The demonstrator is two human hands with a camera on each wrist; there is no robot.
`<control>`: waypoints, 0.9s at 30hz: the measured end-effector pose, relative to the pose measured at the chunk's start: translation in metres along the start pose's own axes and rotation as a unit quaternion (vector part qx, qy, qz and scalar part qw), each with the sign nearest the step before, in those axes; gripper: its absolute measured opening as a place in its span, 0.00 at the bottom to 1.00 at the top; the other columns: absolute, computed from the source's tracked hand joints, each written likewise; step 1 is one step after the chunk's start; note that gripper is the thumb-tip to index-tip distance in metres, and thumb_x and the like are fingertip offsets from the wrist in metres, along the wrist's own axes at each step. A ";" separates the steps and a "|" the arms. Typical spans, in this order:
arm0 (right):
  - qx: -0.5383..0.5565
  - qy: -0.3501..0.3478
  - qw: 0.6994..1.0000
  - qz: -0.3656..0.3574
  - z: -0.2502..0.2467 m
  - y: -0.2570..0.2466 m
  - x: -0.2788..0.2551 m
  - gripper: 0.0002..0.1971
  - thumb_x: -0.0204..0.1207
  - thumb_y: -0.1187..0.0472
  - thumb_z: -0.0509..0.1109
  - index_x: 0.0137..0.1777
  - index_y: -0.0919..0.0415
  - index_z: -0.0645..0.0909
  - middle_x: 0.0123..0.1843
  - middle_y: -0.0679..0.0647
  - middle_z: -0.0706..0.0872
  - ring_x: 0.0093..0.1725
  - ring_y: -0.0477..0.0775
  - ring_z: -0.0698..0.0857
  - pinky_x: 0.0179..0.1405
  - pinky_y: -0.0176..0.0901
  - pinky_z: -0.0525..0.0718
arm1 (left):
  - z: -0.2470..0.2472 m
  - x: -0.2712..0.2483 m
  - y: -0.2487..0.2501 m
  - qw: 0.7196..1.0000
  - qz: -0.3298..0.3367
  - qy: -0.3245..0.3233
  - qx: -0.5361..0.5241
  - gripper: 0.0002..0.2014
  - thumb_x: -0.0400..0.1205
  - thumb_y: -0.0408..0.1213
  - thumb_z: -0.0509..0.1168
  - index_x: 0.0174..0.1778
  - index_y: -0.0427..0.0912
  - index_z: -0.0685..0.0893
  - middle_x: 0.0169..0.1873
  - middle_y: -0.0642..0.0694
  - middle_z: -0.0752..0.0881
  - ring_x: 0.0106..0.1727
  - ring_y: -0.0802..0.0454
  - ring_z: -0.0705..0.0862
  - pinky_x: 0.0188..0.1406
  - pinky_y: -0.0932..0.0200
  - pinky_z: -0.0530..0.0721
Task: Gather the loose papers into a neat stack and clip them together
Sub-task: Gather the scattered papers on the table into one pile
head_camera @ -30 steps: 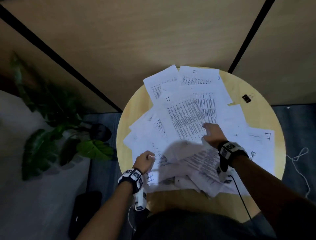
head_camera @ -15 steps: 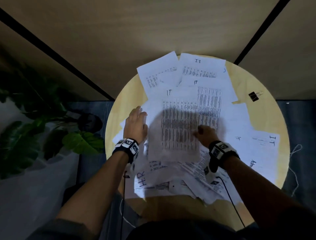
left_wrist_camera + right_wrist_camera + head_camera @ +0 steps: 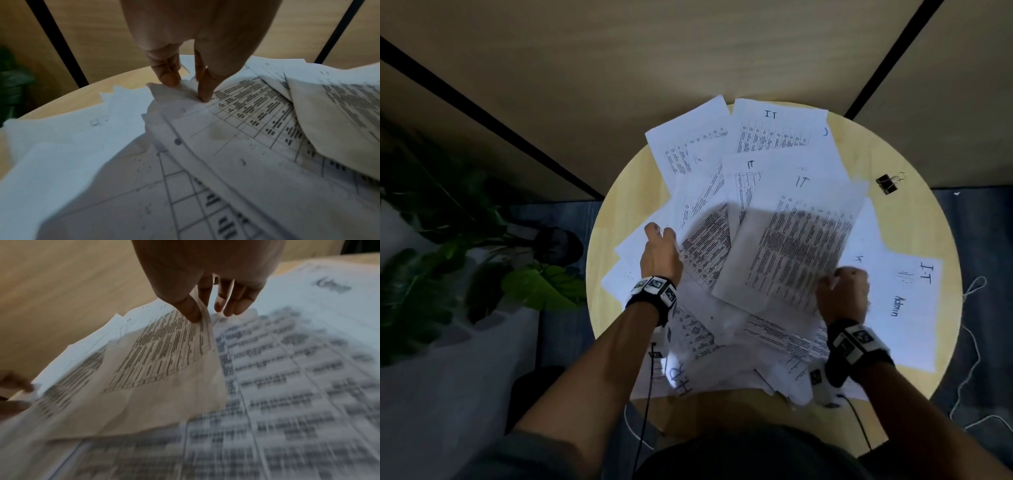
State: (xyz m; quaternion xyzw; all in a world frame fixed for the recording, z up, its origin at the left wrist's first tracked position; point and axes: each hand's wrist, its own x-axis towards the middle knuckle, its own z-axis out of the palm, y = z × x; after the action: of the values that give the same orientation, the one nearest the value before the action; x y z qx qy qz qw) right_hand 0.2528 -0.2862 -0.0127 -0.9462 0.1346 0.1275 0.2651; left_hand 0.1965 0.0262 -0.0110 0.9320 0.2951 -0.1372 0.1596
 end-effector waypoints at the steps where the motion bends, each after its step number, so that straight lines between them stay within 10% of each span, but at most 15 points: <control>1: 0.001 0.007 1.000 -0.012 -0.002 -0.003 0.012 0.13 0.74 0.62 0.65 0.48 0.75 0.81 0.58 0.74 0.78 0.57 0.73 0.79 0.54 0.55 0.79 | 0.001 -0.004 -0.001 1.000 0.000 0.009 0.013 0.12 0.74 0.27 0.67 0.53 0.35 0.79 0.70 0.36 0.66 0.56 0.33 0.81 0.47 0.45 0.83; 9: 0.013 -0.159 0.987 -0.021 0.003 -0.037 0.064 0.41 0.71 0.51 0.77 0.78 0.64 0.62 0.67 0.69 0.79 0.65 0.68 0.80 0.62 0.57 0.79 | 0.000 -0.004 0.015 0.994 0.053 -0.078 0.050 0.27 0.74 0.47 0.71 0.65 0.40 0.71 0.58 0.36 0.79 0.58 0.34 0.77 0.54 0.44 0.76; 16: -0.051 -0.036 0.996 -0.069 0.007 -0.030 0.034 0.11 0.76 0.62 0.65 0.50 0.71 0.80 0.47 0.74 0.85 0.50 0.75 0.83 0.48 0.60 0.82 | 0.004 -0.005 0.014 0.994 0.032 -0.107 -0.004 0.27 0.76 0.39 0.71 0.69 0.41 0.68 0.60 0.36 0.77 0.56 0.33 0.80 0.51 0.43 0.81; 20: 0.028 0.009 1.000 -0.005 -0.009 -0.006 0.010 0.09 0.79 0.67 0.58 0.53 0.71 0.75 0.54 0.72 0.81 0.55 0.72 0.80 0.50 0.58 0.77 | 0.004 -0.006 0.007 0.992 0.005 -0.099 -0.074 0.07 0.78 0.29 0.62 0.47 0.40 0.70 0.37 0.44 0.77 0.39 0.41 0.75 0.35 0.53 0.73; 27: 0.057 -0.099 0.993 -0.035 -0.017 0.034 -0.016 0.09 0.77 0.72 0.61 0.56 0.71 0.74 0.52 0.73 0.82 0.52 0.72 0.81 0.43 0.50 0.72 | 0.010 -0.027 -0.010 0.946 -0.034 -0.173 -0.272 0.20 0.69 0.24 0.68 0.29 0.48 0.62 0.27 0.49 0.64 0.31 0.51 0.62 0.32 0.58 0.60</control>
State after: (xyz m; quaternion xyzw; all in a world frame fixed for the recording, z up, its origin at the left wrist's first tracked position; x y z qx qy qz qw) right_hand 0.2299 -0.3205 -0.0101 -0.9165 0.0814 0.2030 0.3350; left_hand 0.1678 0.0166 -0.0133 0.8044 0.3211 -0.2159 0.4508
